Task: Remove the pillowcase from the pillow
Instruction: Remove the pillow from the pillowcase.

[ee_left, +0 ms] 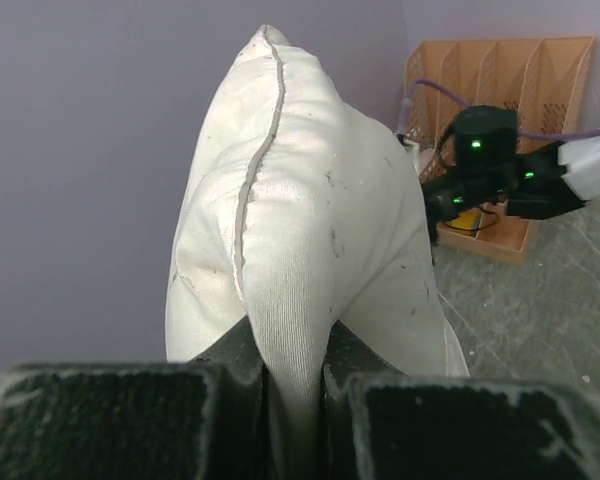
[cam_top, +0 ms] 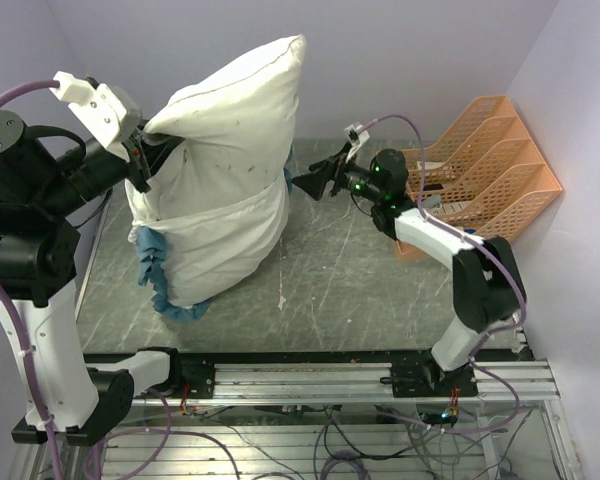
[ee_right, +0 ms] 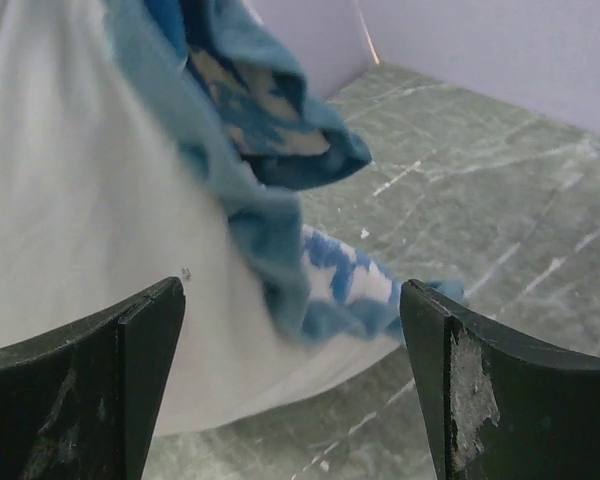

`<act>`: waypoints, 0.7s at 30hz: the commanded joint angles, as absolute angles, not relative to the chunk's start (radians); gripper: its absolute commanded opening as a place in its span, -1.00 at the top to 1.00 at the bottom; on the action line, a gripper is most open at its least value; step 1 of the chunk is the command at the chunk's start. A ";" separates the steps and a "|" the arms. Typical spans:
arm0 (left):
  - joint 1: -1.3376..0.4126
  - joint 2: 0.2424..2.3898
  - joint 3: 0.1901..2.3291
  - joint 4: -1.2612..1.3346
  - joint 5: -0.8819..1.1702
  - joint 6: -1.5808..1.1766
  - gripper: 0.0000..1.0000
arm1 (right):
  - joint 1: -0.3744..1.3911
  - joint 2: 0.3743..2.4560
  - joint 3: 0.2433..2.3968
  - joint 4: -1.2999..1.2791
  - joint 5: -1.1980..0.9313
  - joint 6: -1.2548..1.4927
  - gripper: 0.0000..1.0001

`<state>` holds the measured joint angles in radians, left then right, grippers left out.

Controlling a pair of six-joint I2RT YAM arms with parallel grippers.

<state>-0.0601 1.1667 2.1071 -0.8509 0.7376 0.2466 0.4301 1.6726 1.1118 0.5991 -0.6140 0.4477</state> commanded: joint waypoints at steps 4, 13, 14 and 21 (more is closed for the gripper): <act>-0.054 1.105 2.127 -0.876 0.789 0.340 0.86 | 0.416 1.846 1.262 0.983 -0.887 0.702 -0.78; -0.054 1.070 2.107 -0.950 0.764 0.408 0.86 | 0.432 1.969 1.401 1.025 -0.876 0.762 -0.59; -0.054 1.068 2.113 -0.964 0.765 0.415 0.86 | 0.436 1.989 1.426 1.020 -0.883 0.767 -0.54; -0.054 1.070 2.157 -1.011 0.743 0.459 0.86 | 0.473 2.014 1.449 0.903 -0.855 0.683 0.37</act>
<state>-0.0605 1.0817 2.1002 -1.0451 0.7567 0.4187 0.4549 2.0052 1.4494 0.9562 -0.8711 0.7273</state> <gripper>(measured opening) 0.155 0.450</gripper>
